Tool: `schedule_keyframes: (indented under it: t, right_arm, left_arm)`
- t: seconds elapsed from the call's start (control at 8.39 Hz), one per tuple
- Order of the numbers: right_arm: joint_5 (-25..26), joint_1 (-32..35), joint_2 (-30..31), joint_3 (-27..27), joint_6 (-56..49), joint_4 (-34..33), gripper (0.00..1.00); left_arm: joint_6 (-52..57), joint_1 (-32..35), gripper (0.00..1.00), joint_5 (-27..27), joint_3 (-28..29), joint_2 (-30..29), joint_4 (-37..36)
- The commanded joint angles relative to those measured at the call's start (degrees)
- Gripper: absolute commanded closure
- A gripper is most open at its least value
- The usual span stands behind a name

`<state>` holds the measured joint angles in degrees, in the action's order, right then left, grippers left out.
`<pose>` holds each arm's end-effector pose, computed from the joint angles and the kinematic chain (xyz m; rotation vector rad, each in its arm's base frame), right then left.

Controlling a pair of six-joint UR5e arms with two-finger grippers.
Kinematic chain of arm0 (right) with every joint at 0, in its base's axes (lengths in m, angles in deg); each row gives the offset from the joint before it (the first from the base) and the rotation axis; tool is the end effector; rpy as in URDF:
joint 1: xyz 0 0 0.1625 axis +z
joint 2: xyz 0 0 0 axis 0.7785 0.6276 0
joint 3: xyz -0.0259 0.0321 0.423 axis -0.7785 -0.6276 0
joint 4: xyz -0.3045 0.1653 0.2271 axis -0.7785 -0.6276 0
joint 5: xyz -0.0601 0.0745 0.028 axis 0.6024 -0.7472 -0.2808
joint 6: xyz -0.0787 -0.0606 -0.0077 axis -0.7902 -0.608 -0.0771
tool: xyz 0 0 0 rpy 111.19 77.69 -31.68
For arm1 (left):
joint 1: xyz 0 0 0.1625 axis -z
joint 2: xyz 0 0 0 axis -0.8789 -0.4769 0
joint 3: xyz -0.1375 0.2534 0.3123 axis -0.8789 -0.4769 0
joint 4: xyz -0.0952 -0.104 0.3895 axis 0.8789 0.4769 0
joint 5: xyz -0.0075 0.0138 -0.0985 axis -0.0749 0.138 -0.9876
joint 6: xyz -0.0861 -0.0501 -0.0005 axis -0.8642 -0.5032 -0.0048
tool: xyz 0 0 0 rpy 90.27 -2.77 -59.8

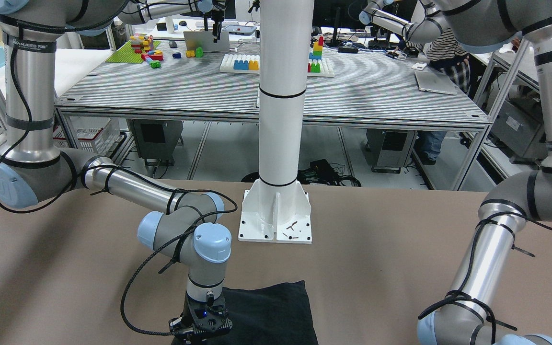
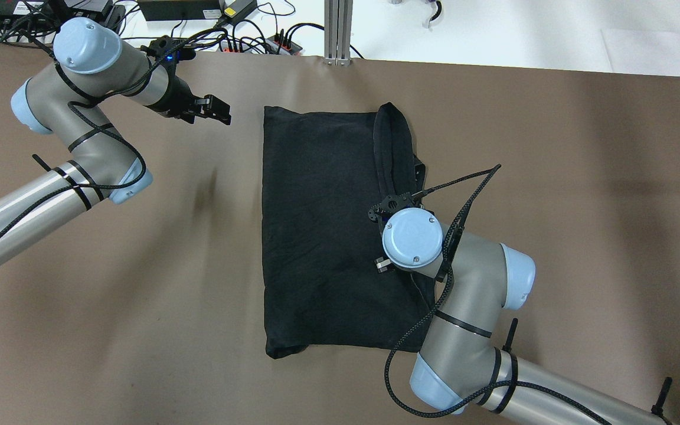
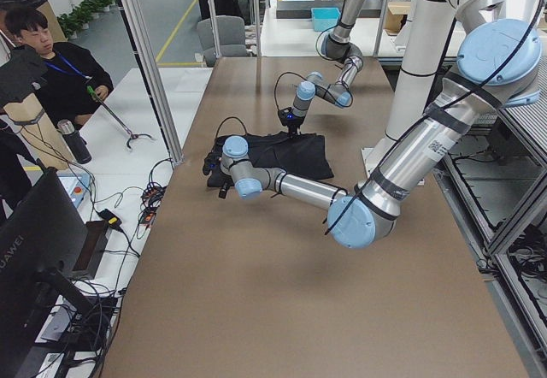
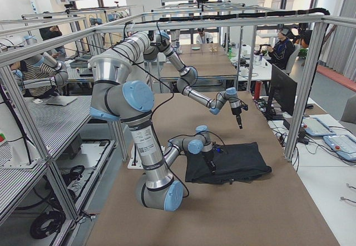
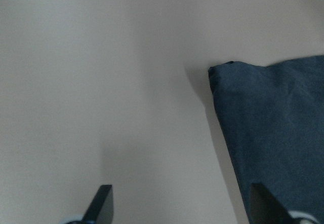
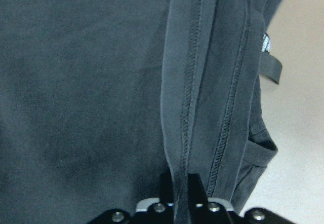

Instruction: Fold clothes

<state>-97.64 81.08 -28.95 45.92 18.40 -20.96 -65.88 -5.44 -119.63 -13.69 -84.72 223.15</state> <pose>-0.5280 -0.4521 0.2812 0.3536 -0.5572 -0.2492 0.3711 -0.6977 0.3307 0.3953 1.0675 -0.0235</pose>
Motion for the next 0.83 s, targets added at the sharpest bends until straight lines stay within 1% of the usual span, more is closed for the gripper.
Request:
schedule_keyframes:
  t: [0.0,0.12,0.24,0.36,0.48,0.6,0.72]
  right_arm:
    - [-0.91,0.72,0.23,0.21,-0.38,0.05,0.80]
    - [-1.18,1.07,0.58,0.38,-0.39,0.14,0.80]
    - [-1.71,1.16,2.50,2.21,-0.47,0.14,0.81]
    - [-2.50,1.85,5.47,5.36,-2.39,0.14,0.80]
    - [-2.59,1.86,8.03,6.61,-4.23,0.57,0.69]
    - [-2.50,1.77,9.27,6.54,-3.90,2.93,0.52]
    - [-2.59,1.86,9.89,6.54,-3.64,4.08,0.51]
  left_arm:
    - [0.02,0.00,0.05,0.00,0.12,0.00,-0.01]
    - [0.02,0.00,0.05,0.00,0.12,0.00,-0.01]
    - [0.02,0.00,0.05,0.00,0.12,0.00,-0.01]
    - [0.11,-0.09,0.05,0.00,0.03,0.00,-0.01]
    - [0.02,-0.09,0.05,0.00,0.03,0.00,-0.01]
    - [0.02,-0.09,0.05,0.00,-0.14,0.08,0.08]
    - [0.02,-0.26,0.05,0.09,-0.14,0.09,0.08]
